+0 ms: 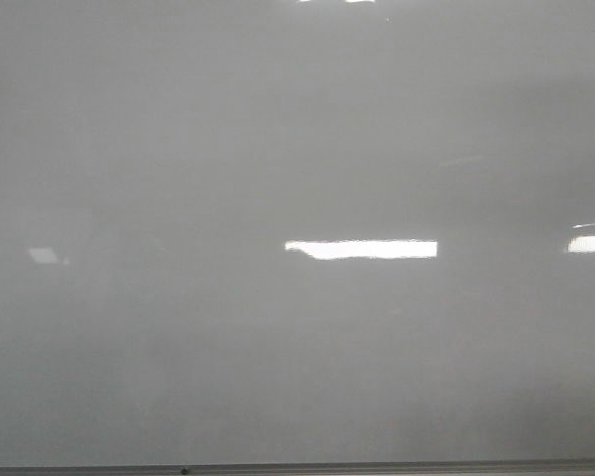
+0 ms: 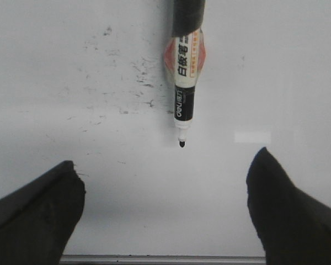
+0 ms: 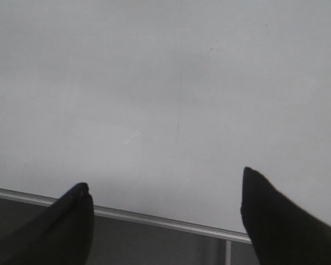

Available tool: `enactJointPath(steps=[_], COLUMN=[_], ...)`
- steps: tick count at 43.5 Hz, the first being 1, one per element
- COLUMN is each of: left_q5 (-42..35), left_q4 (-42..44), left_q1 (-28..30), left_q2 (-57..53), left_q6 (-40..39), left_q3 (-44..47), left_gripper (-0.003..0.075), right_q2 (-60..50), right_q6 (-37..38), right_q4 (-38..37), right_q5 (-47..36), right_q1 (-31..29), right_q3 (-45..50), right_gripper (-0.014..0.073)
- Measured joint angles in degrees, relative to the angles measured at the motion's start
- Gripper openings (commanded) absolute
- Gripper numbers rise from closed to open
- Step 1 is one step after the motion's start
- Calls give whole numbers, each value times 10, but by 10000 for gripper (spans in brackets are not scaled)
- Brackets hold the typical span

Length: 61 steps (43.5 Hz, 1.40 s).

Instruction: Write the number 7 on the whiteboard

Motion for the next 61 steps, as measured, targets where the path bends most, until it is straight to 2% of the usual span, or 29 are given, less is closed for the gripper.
enactJointPath(steps=[12,27,33,51,61], left_q5=[-35,-99,-120,-129,-130], left_q4=[-11,-13,-13,-13,-13], left_q1=[0,0,0,0,0], left_q2=[109,194,207,216,216], left_q6=[0,0,0,0,0], left_q3=[-39,-57,-59,-59,-59], left_gripper=[585,566,486,176,50], right_q2=[0,0,0,0,0], right_q6=[0,0,0,0,0], right_q4=[0,0,0,0,0], right_q5=[0,0,0,0,0], right_q1=[0,0,0,0,0], right_q3=[0,0,0,0,0], right_gripper=[575,575,575,575,575])
